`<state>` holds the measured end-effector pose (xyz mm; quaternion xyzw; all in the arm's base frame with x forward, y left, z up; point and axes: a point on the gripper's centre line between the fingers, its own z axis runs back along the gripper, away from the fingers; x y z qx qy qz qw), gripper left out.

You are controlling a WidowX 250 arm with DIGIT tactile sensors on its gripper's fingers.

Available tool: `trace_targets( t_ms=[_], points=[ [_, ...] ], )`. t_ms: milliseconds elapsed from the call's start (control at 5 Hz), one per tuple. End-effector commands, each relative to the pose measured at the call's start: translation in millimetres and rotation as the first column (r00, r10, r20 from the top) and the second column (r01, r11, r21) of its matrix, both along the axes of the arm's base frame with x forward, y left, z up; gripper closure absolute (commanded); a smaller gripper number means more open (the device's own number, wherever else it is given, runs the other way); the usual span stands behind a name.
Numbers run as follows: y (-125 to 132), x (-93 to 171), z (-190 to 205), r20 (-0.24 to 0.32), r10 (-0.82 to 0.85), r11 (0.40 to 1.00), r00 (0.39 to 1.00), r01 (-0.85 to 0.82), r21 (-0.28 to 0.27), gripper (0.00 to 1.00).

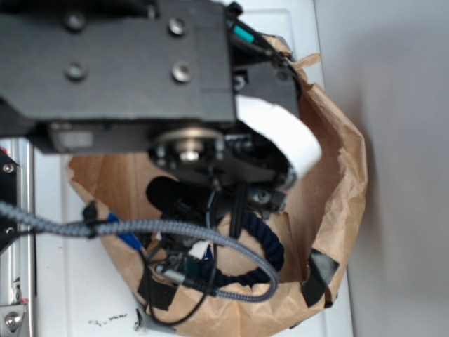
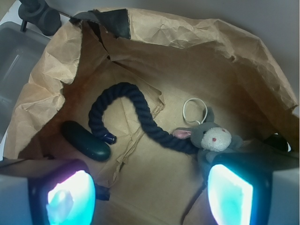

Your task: Grab the gray animal.

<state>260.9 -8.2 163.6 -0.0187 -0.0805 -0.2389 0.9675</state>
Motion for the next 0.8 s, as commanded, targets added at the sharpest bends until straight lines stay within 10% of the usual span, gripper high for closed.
trace_targets(
  t_ms=[0,600],
  points=[
    [-0.3,6.6,15.2,0.058,0.005,1.000,0.998,-0.005,0.002,0.00],
    [11.8,27.0,-10.2,0.078,-0.051,0.999,0.996,0.050,0.010,0.00]
  ],
)
